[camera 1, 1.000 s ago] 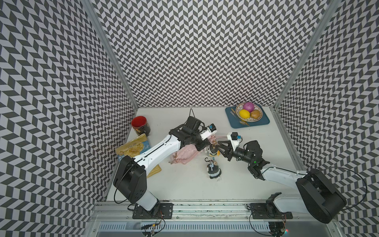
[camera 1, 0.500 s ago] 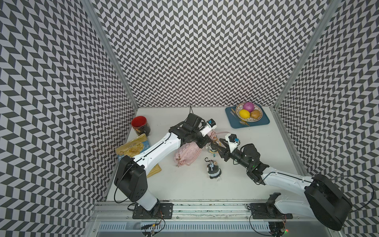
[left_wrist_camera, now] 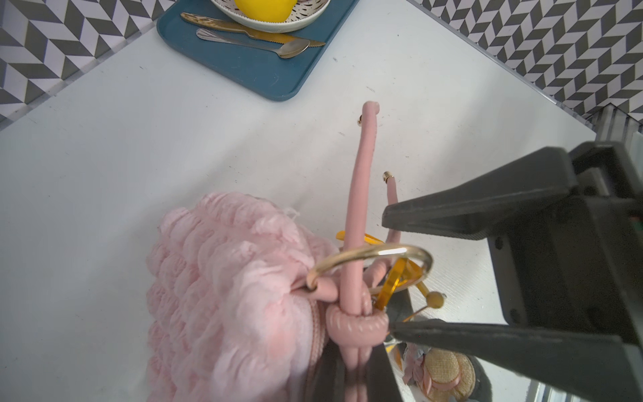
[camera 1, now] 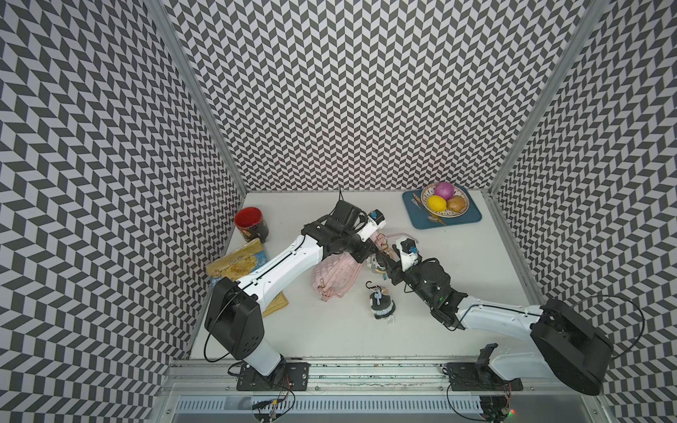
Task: Remove the decoration from the bag
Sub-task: Remove the decoration item from the bag.
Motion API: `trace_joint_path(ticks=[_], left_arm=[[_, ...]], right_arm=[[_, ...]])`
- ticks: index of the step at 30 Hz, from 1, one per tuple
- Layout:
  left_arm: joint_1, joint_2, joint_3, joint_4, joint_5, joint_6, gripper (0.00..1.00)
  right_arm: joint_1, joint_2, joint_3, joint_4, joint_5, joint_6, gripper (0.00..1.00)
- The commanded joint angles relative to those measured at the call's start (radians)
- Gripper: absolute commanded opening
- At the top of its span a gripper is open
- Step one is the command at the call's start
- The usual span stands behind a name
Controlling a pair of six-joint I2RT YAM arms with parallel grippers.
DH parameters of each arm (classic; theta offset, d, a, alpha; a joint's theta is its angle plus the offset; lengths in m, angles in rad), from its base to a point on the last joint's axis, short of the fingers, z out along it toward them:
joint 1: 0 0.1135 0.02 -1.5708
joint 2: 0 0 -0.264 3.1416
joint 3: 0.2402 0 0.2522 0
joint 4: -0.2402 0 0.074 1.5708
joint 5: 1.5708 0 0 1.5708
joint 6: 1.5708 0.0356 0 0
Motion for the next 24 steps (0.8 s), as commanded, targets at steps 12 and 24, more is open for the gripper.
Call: trace_joint_path(ticks=[12, 24], left_arm=[[0.001, 0.002, 0.039, -0.005, 0.022, -0.049, 0.00], [0.001, 0.007, 0.045, -0.017, 0.001, -0.057, 0.00]], right_arm=[[0.061, 0.075, 0.075, 0.110, 0.204, -0.028, 0.48], [0.070, 0.081, 0.060, 0.131, 0.267, -0.077, 0.32]])
